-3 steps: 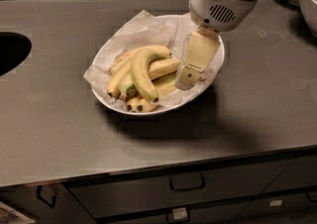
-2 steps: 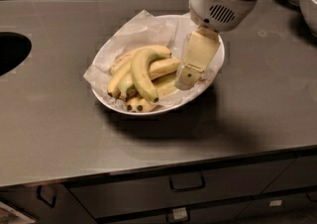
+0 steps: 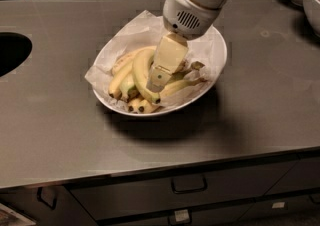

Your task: Pick banana from white bowl

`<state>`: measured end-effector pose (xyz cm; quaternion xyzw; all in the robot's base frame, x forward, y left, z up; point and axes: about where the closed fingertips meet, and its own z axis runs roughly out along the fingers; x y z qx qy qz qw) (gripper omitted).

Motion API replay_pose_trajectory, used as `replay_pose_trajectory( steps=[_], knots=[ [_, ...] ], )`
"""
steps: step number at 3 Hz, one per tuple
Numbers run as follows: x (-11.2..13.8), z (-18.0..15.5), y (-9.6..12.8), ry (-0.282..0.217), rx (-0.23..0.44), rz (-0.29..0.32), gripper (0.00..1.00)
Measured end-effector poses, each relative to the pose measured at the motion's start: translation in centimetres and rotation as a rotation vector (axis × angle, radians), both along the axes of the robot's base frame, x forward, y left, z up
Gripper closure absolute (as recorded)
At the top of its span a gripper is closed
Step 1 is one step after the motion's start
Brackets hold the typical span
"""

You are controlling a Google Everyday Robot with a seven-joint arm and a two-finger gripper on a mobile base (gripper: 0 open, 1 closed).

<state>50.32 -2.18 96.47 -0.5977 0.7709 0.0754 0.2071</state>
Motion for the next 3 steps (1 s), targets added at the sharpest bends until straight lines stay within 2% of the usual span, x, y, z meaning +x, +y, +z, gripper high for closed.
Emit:
replay_pose_trajectory(
  steps=[1, 2, 3],
  knots=[
    [0.79, -0.16, 2.77, 0.018, 0.05, 0.023, 0.0],
    [0.7, -0.12, 2.96, 0.028, 0.047, 0.016, 0.0],
    [0.21, 0.25, 3.2, 0.06, 0.023, -0.031, 0.0]
  ],
)
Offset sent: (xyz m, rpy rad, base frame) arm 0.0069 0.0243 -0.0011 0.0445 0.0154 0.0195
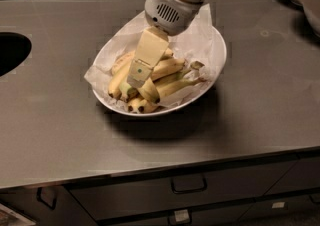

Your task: Pick banana from white bowl

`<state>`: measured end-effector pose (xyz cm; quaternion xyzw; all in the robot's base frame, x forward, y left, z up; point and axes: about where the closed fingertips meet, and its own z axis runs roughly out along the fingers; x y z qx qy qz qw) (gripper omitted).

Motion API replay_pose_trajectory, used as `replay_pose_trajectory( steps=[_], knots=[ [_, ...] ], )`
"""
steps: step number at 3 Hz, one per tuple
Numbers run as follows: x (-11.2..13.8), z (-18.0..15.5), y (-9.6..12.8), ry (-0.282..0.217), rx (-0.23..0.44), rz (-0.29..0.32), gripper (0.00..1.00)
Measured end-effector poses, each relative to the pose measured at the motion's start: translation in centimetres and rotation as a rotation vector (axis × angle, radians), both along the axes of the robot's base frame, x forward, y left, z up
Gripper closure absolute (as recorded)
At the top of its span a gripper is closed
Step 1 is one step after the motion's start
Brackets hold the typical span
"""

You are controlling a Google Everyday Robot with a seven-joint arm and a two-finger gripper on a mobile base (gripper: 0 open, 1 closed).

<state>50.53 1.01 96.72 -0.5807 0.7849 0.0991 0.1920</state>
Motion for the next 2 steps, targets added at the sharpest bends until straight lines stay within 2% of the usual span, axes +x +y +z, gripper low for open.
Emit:
replay_pose_trajectory(
  steps=[1, 2],
  knots=[
    [-0.79, 0.41, -0.26, 0.032, -0.031, -0.099, 0.0],
    [-0.86, -0.11, 0.56, 0.066, -0.03, -0.217, 0.0]
  ],
)
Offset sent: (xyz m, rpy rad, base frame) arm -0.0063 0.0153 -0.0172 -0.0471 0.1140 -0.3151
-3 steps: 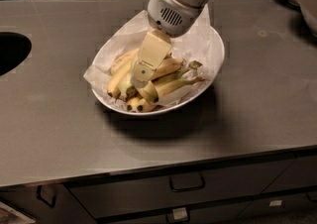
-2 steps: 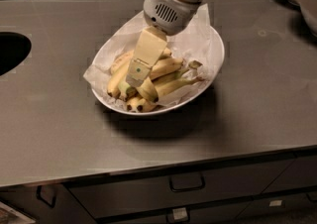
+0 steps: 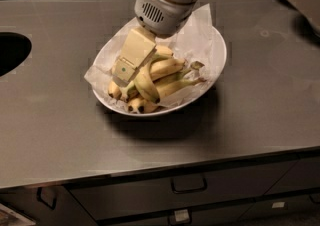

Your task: Pick banana from white bowl

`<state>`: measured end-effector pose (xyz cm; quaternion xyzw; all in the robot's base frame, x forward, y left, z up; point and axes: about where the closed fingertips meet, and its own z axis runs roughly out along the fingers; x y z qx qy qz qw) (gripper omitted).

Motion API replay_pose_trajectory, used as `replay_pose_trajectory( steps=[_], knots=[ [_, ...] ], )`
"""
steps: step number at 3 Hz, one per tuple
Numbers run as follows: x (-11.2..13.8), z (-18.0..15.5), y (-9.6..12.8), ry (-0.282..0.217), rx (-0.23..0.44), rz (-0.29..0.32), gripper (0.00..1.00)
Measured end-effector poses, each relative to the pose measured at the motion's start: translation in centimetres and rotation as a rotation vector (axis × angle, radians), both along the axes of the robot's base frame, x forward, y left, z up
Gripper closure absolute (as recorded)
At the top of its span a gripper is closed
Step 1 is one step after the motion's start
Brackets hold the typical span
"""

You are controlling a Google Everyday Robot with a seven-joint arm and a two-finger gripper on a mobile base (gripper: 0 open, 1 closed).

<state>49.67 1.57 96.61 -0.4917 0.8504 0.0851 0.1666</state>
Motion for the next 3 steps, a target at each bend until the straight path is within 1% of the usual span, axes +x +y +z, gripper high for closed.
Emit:
replay_pose_trajectory(
  steps=[1, 2, 3],
  knots=[
    [0.0, 0.0, 0.0, 0.0, 0.0, 0.0, 0.0],
    [-0.2, -0.4, 0.1, 0.013, 0.007, 0.004, 0.0],
    [-0.5, -1.0, 0.0, 0.025, 0.006, -0.008, 0.0]
  ],
)
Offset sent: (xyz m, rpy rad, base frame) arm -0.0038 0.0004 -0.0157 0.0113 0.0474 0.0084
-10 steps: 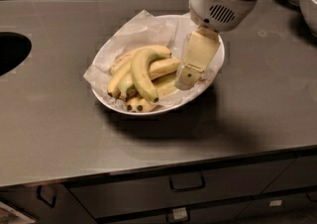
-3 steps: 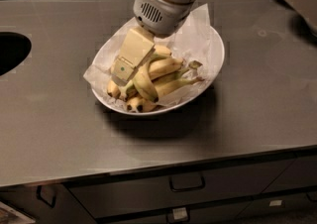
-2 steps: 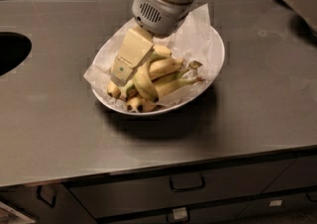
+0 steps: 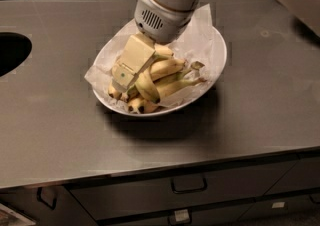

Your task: Pick banana from white bowl

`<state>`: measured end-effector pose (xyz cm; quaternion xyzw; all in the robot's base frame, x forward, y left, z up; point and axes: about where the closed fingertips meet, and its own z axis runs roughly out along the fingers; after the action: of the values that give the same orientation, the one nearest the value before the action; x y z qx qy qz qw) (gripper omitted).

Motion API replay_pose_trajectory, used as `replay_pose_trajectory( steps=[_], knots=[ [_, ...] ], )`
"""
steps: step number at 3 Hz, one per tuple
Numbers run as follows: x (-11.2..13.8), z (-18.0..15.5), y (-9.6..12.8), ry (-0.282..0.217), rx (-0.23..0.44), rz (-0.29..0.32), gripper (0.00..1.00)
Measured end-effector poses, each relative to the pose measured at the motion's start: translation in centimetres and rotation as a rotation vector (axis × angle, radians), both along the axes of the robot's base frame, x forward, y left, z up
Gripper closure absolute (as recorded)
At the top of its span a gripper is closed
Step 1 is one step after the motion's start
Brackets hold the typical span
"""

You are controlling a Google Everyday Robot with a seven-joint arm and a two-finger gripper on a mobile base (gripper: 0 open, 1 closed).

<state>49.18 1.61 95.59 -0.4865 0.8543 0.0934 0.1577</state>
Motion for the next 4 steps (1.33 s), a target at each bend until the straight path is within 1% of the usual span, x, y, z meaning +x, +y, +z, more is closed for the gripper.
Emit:
replay_pose_trajectory(
  steps=[1, 2, 3, 4],
  knots=[
    [-0.1, -0.4, -0.25, 0.004, -0.011, -0.031, 0.0],
    [-0.15, -1.31, 0.43, 0.046, -0.016, -0.067, 0.0],
    [-0.15, -1.31, 0.43, 0.046, -0.016, -0.067, 0.0],
    [-0.02, -1.26, 0.49, 0.033, -0.031, -0.104, 0.0]
  ],
)
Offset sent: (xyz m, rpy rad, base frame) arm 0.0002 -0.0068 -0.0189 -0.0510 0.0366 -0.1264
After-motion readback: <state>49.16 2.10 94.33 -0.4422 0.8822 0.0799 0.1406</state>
